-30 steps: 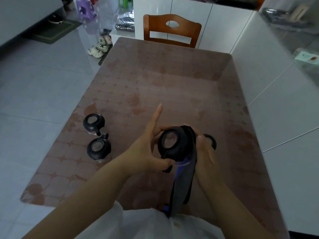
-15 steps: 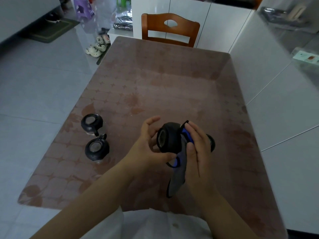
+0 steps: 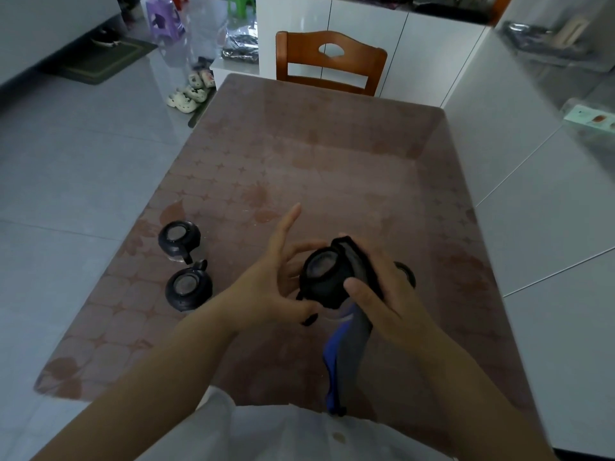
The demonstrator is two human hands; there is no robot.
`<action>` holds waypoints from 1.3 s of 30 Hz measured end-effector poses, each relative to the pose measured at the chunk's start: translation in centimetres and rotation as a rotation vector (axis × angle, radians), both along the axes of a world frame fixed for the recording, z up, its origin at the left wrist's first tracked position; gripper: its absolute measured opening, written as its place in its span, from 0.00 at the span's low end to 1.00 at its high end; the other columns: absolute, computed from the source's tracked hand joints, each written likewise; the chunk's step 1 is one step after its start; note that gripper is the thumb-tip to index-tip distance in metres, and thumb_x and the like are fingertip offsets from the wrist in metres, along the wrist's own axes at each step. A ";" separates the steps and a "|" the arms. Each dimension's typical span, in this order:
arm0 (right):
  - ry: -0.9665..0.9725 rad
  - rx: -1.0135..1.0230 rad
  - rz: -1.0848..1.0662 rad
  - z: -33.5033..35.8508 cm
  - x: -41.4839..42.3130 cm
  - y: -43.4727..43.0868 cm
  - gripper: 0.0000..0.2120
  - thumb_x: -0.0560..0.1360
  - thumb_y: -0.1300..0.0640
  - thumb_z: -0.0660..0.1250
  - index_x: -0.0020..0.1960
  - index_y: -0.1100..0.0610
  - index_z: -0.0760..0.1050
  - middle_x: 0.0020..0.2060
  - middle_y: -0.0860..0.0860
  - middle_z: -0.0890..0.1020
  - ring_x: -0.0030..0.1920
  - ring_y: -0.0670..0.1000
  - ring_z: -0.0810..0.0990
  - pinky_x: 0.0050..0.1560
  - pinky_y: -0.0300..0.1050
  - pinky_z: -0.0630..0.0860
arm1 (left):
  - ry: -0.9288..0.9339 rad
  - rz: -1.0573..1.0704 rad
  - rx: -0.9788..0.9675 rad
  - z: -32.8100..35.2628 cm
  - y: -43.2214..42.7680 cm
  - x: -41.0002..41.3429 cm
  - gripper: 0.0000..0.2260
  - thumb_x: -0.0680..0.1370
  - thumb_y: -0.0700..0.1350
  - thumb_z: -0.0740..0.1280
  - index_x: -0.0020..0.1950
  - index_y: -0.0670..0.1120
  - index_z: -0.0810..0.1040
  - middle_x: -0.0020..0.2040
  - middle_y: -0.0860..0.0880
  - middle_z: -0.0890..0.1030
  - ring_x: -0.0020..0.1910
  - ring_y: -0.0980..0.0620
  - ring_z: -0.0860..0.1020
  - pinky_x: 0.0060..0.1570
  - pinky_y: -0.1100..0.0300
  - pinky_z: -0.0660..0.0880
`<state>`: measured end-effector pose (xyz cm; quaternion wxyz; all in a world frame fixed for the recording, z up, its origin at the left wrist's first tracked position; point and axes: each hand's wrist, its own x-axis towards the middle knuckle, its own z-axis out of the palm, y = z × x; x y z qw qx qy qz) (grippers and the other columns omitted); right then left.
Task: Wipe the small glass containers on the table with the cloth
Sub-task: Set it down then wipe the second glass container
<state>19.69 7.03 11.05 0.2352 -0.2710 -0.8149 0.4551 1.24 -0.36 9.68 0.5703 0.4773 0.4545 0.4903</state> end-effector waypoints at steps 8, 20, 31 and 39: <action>0.202 -0.217 -0.224 -1.4 -0.7 -2.7 0.31 0.72 0.31 0.53 0.71 0.40 0.54 0.72 0.41 0.62 0.71 0.39 0.62 0.69 0.38 0.64 | -0.296 0.227 -0.103 -1.5 0.5 2.1 0.31 0.61 0.40 0.74 0.62 0.49 0.68 0.63 0.44 0.74 0.57 0.50 0.79 0.50 0.61 0.79; 0.210 -0.086 -0.381 -1.7 -1.1 -2.9 0.26 0.75 0.36 0.52 0.70 0.37 0.50 0.71 0.45 0.61 0.70 0.40 0.62 0.70 0.38 0.63 | -0.018 0.326 -0.085 0.1 0.9 3.6 0.24 0.69 0.52 0.69 0.64 0.49 0.72 0.57 0.54 0.80 0.55 0.62 0.79 0.49 0.71 0.74; 0.247 0.004 -0.249 -1.5 -1.0 -2.8 0.18 0.79 0.41 0.50 0.68 0.37 0.61 0.70 0.43 0.65 0.73 0.44 0.62 0.70 0.35 0.61 | 0.088 0.227 -0.126 -0.8 0.7 1.4 0.31 0.56 0.50 0.79 0.57 0.52 0.75 0.56 0.51 0.82 0.59 0.50 0.78 0.61 0.48 0.75; 0.199 -0.586 -0.372 -0.5 -0.8 -2.0 0.14 0.78 0.46 0.53 0.55 0.45 0.76 0.62 0.50 0.77 0.58 0.43 0.78 0.56 0.38 0.74 | -0.150 0.161 -0.098 -2.0 0.2 0.8 0.38 0.53 0.54 0.83 0.59 0.47 0.74 0.60 0.47 0.80 0.62 0.45 0.76 0.60 0.53 0.75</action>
